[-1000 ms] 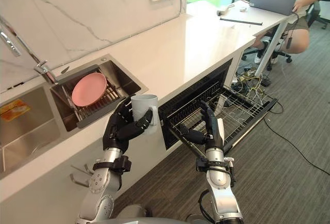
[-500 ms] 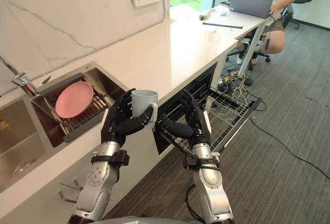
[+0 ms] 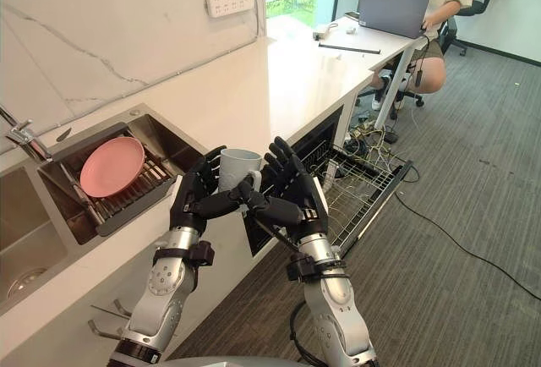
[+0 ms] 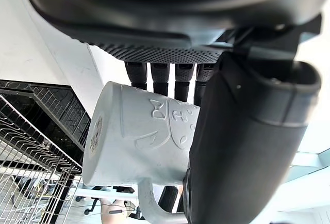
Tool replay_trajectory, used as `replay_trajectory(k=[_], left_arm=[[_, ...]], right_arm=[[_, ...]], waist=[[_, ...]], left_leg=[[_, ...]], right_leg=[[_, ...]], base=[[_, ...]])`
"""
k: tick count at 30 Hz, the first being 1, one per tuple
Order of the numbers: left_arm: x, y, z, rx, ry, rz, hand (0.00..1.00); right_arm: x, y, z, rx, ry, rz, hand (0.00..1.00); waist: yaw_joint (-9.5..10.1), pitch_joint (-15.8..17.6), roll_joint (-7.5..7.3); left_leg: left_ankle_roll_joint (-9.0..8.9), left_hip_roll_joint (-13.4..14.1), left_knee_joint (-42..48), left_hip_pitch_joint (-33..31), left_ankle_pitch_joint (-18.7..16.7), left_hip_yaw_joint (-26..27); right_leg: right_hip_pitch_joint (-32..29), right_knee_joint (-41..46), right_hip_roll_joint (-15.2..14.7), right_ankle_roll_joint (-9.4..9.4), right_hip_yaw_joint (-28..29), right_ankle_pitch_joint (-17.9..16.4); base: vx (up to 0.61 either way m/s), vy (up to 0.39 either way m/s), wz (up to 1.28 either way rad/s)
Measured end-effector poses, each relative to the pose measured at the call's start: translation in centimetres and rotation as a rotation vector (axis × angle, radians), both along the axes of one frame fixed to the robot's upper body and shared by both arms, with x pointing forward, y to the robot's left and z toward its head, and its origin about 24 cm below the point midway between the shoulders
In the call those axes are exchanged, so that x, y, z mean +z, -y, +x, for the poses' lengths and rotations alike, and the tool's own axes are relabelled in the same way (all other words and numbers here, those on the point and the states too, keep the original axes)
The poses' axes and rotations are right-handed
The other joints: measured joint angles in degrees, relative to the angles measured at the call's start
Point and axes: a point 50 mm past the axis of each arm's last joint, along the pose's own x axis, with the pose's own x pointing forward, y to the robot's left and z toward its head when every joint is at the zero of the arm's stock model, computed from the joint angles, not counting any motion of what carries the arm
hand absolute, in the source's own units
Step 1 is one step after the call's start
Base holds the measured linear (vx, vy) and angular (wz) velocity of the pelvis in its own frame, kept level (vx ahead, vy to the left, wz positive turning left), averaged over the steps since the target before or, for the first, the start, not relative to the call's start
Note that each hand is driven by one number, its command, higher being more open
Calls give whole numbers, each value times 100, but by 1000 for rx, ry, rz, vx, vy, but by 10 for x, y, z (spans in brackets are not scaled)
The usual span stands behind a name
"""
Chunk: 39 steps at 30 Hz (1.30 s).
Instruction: Walk over to the sink, pick up the cup, carry it to the dishwasher, place the cup inside the dishwasher, then close the dishwasher door
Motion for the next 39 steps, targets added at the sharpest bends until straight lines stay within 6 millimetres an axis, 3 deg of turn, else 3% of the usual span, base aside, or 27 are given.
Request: replay_trajectory(k=[5, 11, 23, 27, 28, 39], left_arm=[[0, 7, -2, -31, -1, -1, 30], [2, 33, -8, -140, 8, -10, 30], [7, 43, -4, -186, 14, -19, 30], [7, 44, -4, -225, 18, 29, 30], [7, 44, -2, -229, 14, 42, 30], [11, 41, 6, -266, 55, 228, 30]], right_arm=[[-4, 2, 0, -26, -24, -6, 90], [-14, 3, 2, -73, -84, -14, 90], [-5, 5, 17, -139, -70, -27, 90], [-6, 9, 23, -143, -71, -60, 90], [-7, 9, 24, -143, -80, -59, 30], [-19, 19, 32, -131, -176, 6, 30]], waist=[[-4, -153, -2], [-3, -186, -16], [-25, -323, -31], [-16, -401, -114], [-12, -396, -131], [-14, -383, -150]], left_leg=[[60, -83, -241, 55, 140, -31], [112, -173, -402, 101, 262, -100], [100, -213, -424, 1, 417, -247], [96, -161, -396, -131, 444, -297], [96, -153, -395, -151, 454, -298], [93, -118, -375, -230, 457, -255]], right_leg=[[-14, -44, -75, 46, -37, 25], [-16, -33, -152, 86, -98, 27], [-119, 29, -166, 68, -274, 26], [-121, -121, -165, 52, -296, 158], [-119, -172, -163, 45, -295, 206], [-150, -272, -105, 23, -258, 288]], base=[[-17, 22, 5], [-36, 14, 6], [-44, -10, 7], [-20, 0, 5], [0, 0, 0], [-3, -2, -1]])
